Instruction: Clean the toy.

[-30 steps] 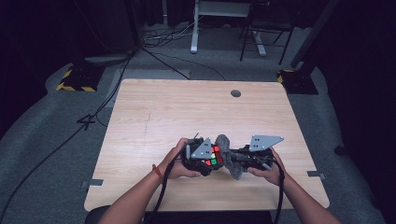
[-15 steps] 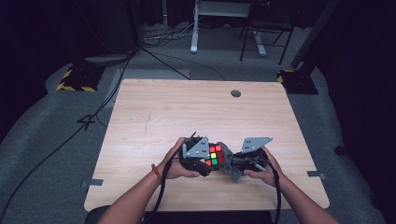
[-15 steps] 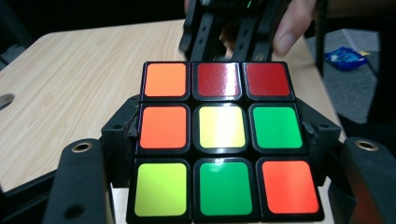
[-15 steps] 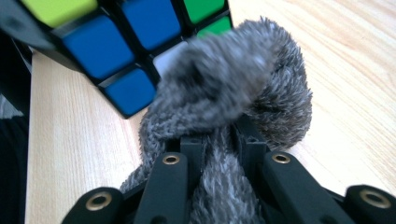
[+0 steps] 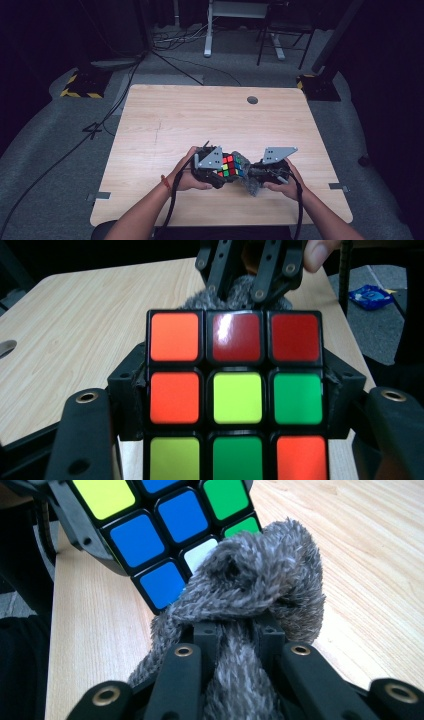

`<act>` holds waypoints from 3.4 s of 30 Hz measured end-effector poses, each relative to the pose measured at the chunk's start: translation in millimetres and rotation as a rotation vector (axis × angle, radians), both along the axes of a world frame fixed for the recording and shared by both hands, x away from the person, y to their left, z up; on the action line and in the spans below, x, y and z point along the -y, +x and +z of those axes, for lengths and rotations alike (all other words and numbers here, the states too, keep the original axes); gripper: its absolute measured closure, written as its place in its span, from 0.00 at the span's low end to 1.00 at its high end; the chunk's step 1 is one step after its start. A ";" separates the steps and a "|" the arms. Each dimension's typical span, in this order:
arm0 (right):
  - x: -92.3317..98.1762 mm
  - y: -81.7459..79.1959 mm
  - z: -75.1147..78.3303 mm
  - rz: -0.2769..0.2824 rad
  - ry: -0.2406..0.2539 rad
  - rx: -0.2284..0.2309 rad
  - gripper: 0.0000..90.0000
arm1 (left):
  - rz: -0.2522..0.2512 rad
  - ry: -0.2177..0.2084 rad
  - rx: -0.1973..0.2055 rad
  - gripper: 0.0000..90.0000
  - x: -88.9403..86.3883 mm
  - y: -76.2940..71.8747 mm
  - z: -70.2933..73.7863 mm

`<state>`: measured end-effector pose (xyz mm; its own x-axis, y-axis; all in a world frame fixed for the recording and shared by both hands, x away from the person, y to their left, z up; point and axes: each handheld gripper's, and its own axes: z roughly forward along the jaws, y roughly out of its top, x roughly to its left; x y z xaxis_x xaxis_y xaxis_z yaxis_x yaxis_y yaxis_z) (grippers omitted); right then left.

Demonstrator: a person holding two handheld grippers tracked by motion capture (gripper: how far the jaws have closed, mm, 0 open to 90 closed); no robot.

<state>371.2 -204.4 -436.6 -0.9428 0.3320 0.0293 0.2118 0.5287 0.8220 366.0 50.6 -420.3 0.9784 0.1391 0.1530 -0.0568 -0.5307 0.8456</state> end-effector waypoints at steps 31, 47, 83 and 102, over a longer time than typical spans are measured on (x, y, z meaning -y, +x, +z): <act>-0.2 -3.6 11.5 -0.023 0.029 0.093 0.86 | 0.056 0.145 0.024 0.37 8.9 0.0 -10.2; 6.1 3.2 -0.2 0.006 0.079 -0.018 0.87 | 0.018 0.012 -0.036 0.36 -1.0 3.7 -5.3; 2.6 10.0 -7.6 -0.020 0.043 -0.034 0.87 | 0.052 0.056 0.004 0.37 0.3 4.4 -2.8; -1.9 6.7 -3.5 -0.049 -0.025 0.018 0.87 | 0.043 0.012 0.009 0.37 -3.5 2.8 4.4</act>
